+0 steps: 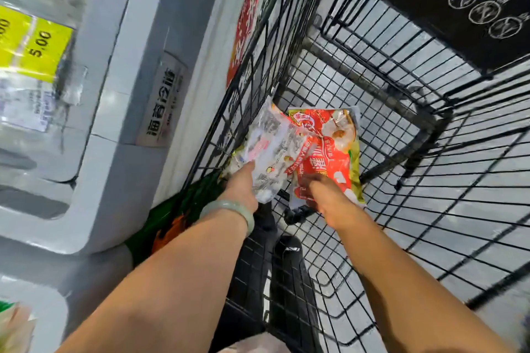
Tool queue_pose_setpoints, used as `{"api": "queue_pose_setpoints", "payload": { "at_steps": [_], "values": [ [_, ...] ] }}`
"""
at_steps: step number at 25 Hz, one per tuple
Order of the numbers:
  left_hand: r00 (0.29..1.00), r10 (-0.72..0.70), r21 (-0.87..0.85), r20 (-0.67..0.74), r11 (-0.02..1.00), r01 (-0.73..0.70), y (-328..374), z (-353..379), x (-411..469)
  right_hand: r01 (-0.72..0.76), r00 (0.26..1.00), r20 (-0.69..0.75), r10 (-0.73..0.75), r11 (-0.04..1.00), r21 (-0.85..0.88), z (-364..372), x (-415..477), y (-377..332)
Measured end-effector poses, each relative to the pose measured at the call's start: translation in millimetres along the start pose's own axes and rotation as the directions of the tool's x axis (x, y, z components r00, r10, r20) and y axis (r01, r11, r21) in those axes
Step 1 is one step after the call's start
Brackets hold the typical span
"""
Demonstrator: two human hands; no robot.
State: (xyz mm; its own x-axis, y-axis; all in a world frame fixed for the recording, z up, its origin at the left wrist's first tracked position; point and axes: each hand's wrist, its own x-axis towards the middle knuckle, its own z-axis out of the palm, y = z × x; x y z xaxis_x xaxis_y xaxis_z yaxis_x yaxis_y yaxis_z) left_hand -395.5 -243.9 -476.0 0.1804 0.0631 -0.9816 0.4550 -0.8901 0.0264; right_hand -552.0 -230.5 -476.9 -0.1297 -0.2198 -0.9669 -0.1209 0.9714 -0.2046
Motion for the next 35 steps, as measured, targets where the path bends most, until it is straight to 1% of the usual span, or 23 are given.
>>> {"api": "queue_pose_setpoints", "payload": {
  "at_steps": [1,5,6,9,13,15,17,19,20,21,22,24,26,27,28,29,30,31,32,33,35],
  "values": [
    [1.0,-0.004,-0.023,0.031,1.0,0.004,-1.9,1.2,9.6,-0.008,1.0,0.001,0.008,1.0,0.008,-0.5,3.8,2.3],
    [0.999,0.051,0.068,0.017,0.996,-0.052,-2.1,-2.1,19.5,-0.032,0.999,0.017,0.03,0.995,0.098,-2.0,9.2,9.2],
    [0.997,0.077,0.081,0.015,0.994,-0.078,-2.7,-3.2,23.5,-0.035,0.999,0.024,0.033,0.995,0.095,-1.6,9.7,10.2],
    [0.995,0.083,0.101,-0.048,0.992,-0.077,-16.4,-10.5,51.1,-0.015,0.999,0.046,0.012,0.999,0.047,-1.3,5.2,13.9],
    [0.994,0.111,0.071,0.019,0.991,-0.112,-11.2,-4.9,-13.0,0.106,0.992,0.069,-0.102,0.993,-0.046,-5.7,-16.8,16.8],
    [0.987,0.155,0.018,0.032,0.988,-0.156,-14.8,1.4,-37.7,0.169,0.979,0.117,-0.165,0.985,-0.025,-11.9,-39.8,13.8],
    [0.982,0.184,0.011,0.033,0.983,-0.185,-19.6,7.3,-63.5,0.222,0.961,0.174,-0.213,0.974,-0.036,-19.2,-65.1,14.4],
    [0.974,0.219,0.058,0.056,0.973,-0.222,-26.9,9.6,-93.3,0.291,0.93,0.251,-0.269,0.955,-0.056,-26.5,-95.9,17.1],
    [0.972,0.223,0.099,0.076,0.968,-0.23,-28.3,9.4,-109.2,0.302,0.917,0.29,-0.274,0.951,-0.057,-28.5,-108.4,19.0],
    [0.962,0.264,0.138,0.067,0.953,-0.271,-29.4,7.9,-127.4,0.33,0.902,0.323,-0.287,0.94,-0.088,-30.1,-122.2,20.7],
    [0.954,0.291,0.131,0.072,0.945,-0.299,-34.0,4.3,-150.0,0.382,0.885,0.342,-0.315,0.911,-0.152,-31.4,-135.2,23.0],
    [0.939,0.327,0.088,0.106,0.938,-0.336,-46.6,-1.3,-190.0,0.519,0.846,0.336,-0.415,0.785,-0.337,-32.4,-165.7,27.0],
    [0.916,0.365,0.051,0.169,0.924,-0.378,-61.2,-8.1,-226.0,0.603,0.787,0.24,-0.569,0.625,-0.495,-35.6,-198.6,29.0],
    [0.896,0.394,0.032,0.207,0.912,-0.408,-67.7,-13.7,-246.2,0.63,0.73,0.188,-0.657,0.539,-0.56,-39.4,-214.2,30.1],
    [0.871,0.414,0.03,0.266,0.899,-0.436,-71.9,-19.1,-263.5,0.64,0.689,0.15,-0.709,0.497,-0.586,-44.9,-225.3,30.3],
    [0.841,0.432,0.045,0.324,0.881,-0.47,-76.4,-25.4,-281.0,0.659,0.671,0.126,-0.731,0.509,-0.554,-51.1,-238.6,30.1],
    [0.803,0.458,0.055,0.381,0.856,-0.514,-81.8,-34.3,-299.9,0.676,0.691,0.109,-0.714,0.586,-0.447,-58.2,-253.0,29.6],
    [0.757,0.497,0.039,0.425,0.825,-0.564,-86.3,-43.1,-317.1,0.664,0.738,0.112,-0.665,0.688,-0.292,-65.5,-265.2,29.3],
    [0.714,0.541,0.007,0.445,0.795,-0.607,-88.9,-51.9,-331.1,0.613,0.79,0.135,-0.598,0.777,-0.143,-73.2,-275.6,28.2],
    [0.673,0.579,-0.037,0.46,0.77,-0.637,-92.2,-61.9,-345.2,0.562,0.817,0.182,-0.547,0.826,-0.04,-80.3,-288.6,26.9],
    [0.62,0.657,-0.101,0.428,0.717,-0.69,-100.2,-87.6,-363.5,0.506,0.825,0.285,-0.487,0.863,0.009,-91.6,-315.3,26.2]
  ]
}}
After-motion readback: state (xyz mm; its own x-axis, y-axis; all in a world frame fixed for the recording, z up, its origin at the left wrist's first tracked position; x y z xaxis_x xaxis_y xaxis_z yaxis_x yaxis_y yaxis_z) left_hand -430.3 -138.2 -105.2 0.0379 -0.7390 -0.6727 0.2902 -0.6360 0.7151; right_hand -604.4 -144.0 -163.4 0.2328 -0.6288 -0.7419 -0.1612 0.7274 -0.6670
